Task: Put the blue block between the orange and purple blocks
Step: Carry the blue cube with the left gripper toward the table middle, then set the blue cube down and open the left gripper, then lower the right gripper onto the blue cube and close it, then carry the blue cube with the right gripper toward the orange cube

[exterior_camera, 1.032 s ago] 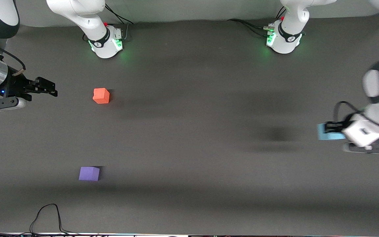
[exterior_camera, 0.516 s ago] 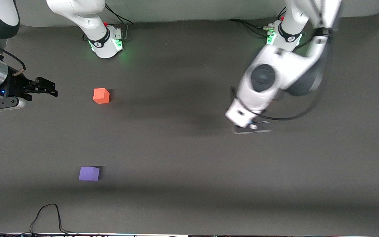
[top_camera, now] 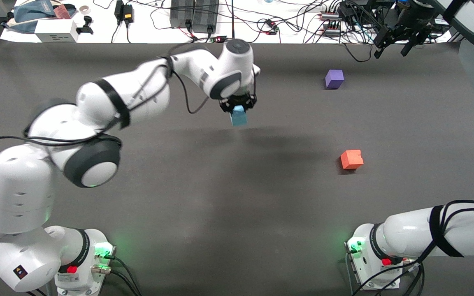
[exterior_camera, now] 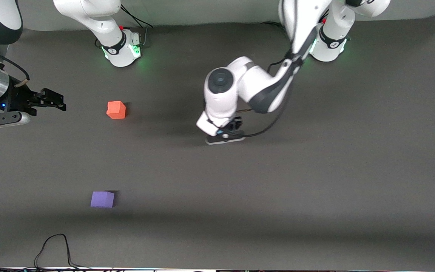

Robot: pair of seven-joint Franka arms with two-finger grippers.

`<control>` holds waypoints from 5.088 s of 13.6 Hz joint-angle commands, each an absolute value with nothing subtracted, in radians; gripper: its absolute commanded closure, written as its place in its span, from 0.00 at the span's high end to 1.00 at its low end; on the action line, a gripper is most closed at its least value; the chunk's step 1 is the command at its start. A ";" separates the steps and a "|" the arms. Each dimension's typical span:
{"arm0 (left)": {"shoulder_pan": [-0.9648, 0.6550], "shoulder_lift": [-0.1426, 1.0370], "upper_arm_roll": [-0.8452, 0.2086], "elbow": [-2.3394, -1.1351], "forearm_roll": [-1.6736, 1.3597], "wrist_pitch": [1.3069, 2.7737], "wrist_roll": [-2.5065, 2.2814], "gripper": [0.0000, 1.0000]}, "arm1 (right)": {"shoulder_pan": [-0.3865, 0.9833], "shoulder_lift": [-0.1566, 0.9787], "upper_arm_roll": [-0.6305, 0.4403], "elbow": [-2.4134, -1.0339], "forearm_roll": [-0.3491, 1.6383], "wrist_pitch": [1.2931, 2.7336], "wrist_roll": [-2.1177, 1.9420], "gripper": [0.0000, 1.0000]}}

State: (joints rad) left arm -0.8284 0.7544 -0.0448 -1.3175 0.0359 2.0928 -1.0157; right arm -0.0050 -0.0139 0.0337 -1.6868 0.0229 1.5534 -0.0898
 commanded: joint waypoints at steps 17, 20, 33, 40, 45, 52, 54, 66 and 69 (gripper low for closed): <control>-0.727 0.653 -0.028 -1.259 -0.026 1.930 -0.887 1.00 | 0.009 -0.012 0.037 -1.689 0.026 1.545 -0.083 1.00; -0.564 0.426 -0.028 -1.423 -0.112 1.810 -0.682 1.00 | 0.075 -0.025 0.038 -1.689 0.028 1.543 -0.057 1.00; 0.011 0.022 -0.005 -1.621 -0.069 1.554 0.011 1.00 | 0.643 0.184 0.038 -1.601 0.121 1.727 0.546 1.00; -0.003 -0.017 -0.017 -1.620 -0.011 1.539 -0.006 1.00 | 0.719 0.342 0.037 -1.841 0.072 2.161 0.578 1.00; -0.067 -0.015 0.043 -1.618 -0.011 1.546 -0.002 1.00 | 0.739 0.501 0.029 -1.839 0.025 2.319 0.601 1.00; -0.061 -0.012 0.041 -1.617 -0.012 1.543 0.011 1.00 | 0.730 0.640 0.005 -1.818 0.035 2.461 0.623 1.00; -0.063 -0.012 0.041 -1.618 -0.012 1.540 0.009 1.00 | 0.730 0.650 0.005 -1.809 0.037 2.461 0.644 1.00; -0.054 -0.011 0.035 -1.620 0.008 1.539 0.011 1.00 | 0.715 0.638 0.003 -1.738 0.045 2.395 0.738 0.25; -0.055 -0.009 0.035 -1.620 0.009 1.539 0.011 1.00 | 0.690 0.563 0.003 -1.634 0.037 2.164 0.692 0.25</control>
State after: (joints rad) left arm -0.0431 0.0113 0.0260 -1.6002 -0.0084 1.5342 -0.0021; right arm 0.7074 0.6274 0.0018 -1.6989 0.0447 2.3058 0.7143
